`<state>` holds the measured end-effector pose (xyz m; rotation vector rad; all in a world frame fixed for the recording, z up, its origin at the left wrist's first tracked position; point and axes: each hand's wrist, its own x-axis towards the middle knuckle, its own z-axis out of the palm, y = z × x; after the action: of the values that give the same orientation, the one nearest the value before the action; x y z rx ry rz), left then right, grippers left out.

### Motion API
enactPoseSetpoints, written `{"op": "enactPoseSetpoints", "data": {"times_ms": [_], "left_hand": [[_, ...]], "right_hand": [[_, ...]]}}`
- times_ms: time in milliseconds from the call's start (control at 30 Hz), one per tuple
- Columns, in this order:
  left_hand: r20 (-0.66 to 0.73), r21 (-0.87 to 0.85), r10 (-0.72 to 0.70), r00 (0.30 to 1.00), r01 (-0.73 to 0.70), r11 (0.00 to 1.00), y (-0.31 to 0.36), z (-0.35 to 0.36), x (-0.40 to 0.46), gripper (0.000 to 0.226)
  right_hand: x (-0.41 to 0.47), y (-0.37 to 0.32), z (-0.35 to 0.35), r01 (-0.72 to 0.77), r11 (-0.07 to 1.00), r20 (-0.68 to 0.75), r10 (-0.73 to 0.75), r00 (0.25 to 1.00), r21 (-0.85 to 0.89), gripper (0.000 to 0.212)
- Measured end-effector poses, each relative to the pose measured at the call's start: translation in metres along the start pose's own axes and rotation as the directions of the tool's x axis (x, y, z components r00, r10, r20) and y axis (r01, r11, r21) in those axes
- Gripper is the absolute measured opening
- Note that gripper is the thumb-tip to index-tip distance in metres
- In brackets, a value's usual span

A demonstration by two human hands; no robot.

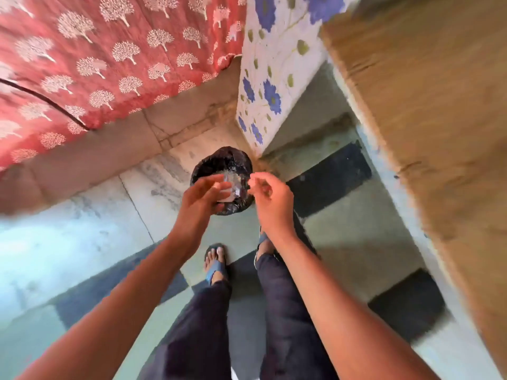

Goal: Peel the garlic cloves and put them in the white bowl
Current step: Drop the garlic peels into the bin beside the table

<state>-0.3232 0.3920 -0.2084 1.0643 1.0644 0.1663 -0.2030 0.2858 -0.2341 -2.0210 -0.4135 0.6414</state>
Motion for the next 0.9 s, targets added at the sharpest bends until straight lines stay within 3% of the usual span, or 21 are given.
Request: {"op": "enactPoseSetpoints", "data": {"times_ms": [233,533,700,900], "left_hand": [[0.238,0.145,0.116,0.964,-0.154,0.977,0.081,0.071,-0.149,0.021],[0.552,0.223,0.143,0.822,-0.311,0.924,0.084,0.231,-0.224,0.017],[0.636,0.39,0.334,0.695,-0.663,0.639,0.065,0.324,-0.217,0.025],[0.585,0.586,0.57,0.578,-0.786,0.196,0.053,0.399,-0.173,0.044]], "right_hand": [[-0.119,-0.106,-0.134,0.09,0.984,-0.264,-0.048,0.963,0.151,0.013],[-0.203,-0.071,-0.291,0.082,0.977,-0.604,0.055,0.795,0.197,0.014],[-0.209,-0.024,-0.365,0.035,0.997,-0.686,0.024,0.727,0.072,0.015],[-0.174,0.02,-0.413,0.01,0.975,-0.705,-0.166,0.689,-0.22,0.019]]}}
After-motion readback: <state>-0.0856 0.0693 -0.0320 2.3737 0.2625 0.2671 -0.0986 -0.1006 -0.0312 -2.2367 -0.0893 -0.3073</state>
